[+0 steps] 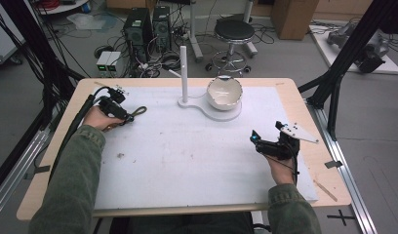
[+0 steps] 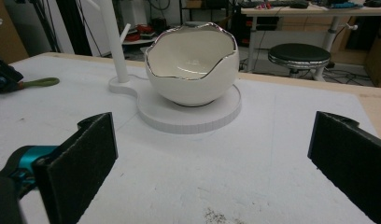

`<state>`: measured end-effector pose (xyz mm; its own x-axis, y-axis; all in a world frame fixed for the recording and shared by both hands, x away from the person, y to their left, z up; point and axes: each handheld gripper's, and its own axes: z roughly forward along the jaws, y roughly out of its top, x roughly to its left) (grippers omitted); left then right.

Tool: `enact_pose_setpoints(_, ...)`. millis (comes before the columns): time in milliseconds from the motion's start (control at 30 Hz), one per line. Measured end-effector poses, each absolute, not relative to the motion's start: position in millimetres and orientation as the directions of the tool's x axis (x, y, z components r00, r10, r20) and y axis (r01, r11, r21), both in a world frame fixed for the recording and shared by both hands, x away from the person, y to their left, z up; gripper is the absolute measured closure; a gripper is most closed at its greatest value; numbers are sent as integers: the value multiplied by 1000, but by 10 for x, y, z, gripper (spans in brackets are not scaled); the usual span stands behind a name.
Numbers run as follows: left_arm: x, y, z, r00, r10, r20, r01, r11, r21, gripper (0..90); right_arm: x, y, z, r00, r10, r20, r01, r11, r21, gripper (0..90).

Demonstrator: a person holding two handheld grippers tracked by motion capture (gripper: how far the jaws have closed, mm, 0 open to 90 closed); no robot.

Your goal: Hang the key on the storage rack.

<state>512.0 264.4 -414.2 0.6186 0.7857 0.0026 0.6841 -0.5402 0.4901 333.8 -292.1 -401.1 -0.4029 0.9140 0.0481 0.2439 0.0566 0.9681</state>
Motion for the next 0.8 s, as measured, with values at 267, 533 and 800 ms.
enact_pose_setpoints(267, 5116, 2670, -4144, 614, 789, -17, 689, -525, 499, 667, 3327, -2931, -4003, -398, 916, 46, 236, 54, 970, 4)
enact_pose_setpoints(533, 5101, 2696, -4116, 613, 790, -16, 696, -530, 485, 707, 3321, -2932, -3999, -392, 919, 47, 236, 51, 970, 4)
enact_pose_setpoints(800, 5051, 2721, -3999, 605, 795, -53, 697, -496, 519, 717, 3315, -2934, -3995, -397, 916, 48, 229, 48, 972, 4)
